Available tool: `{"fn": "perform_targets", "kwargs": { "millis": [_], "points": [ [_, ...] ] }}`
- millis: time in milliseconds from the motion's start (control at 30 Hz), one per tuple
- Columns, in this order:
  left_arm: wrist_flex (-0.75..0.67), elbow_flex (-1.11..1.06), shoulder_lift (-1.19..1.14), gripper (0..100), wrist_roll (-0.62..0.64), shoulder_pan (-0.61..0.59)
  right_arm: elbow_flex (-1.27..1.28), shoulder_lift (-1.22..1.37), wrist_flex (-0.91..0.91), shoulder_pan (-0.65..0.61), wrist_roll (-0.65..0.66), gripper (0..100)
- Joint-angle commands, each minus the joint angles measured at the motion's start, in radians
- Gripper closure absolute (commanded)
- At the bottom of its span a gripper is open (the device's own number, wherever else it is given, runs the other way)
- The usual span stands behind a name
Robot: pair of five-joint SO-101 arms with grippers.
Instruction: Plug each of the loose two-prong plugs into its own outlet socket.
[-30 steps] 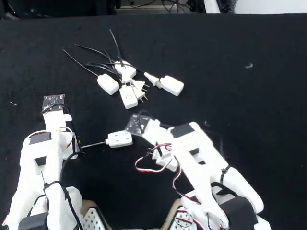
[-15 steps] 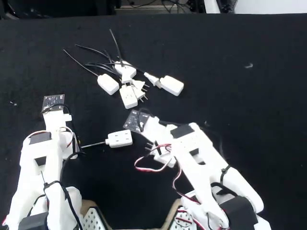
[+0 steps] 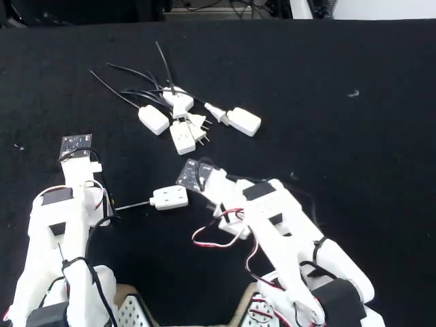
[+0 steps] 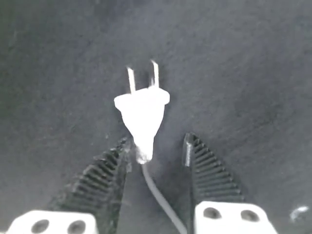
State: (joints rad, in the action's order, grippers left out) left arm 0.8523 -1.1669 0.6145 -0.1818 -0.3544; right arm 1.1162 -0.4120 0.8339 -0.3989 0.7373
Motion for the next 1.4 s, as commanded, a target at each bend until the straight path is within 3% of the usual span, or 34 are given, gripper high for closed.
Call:
{"fn": "perform_targets", "kwargs": {
  "millis": [0,233,433,600,733,867,1133,1367],
  "points": [
    [-0.005,0.002,0.026,84,-0.002,-0.012,-0.001,-0.031,-0.055,-0.015,0.002,83.6],
    [-0.005,0.002,0.026,84,-0.002,-0.012,-0.028,-0.042,0.084,-0.017,0.074,83.6],
    [-0.008,0.002,0.025,84,-0.002,-0.012,-0.209,-0.099,0.319,0.026,-0.018,83.6],
    [-0.009,0.002,0.025,84,-0.002,-0.012,-0.173,-0.088,0.13,0.078,-0.129,83.6],
    [-0.009,0.002,0.025,84,-0.002,-0.012,-0.059,-0.024,0.02,0.002,-0.135,83.6],
    [-0.009,0.002,0.025,84,-0.002,-0.012,-0.039,0.033,0.003,-0.066,-0.138,83.6],
    [-0.008,0.002,0.025,84,-0.002,-0.012,-0.056,0.067,-0.018,-0.063,-0.137,83.6],
    [-0.008,0.002,0.025,84,-0.002,-0.012,-0.154,0.065,0.1,-0.063,-0.135,83.6]
  ]
}}
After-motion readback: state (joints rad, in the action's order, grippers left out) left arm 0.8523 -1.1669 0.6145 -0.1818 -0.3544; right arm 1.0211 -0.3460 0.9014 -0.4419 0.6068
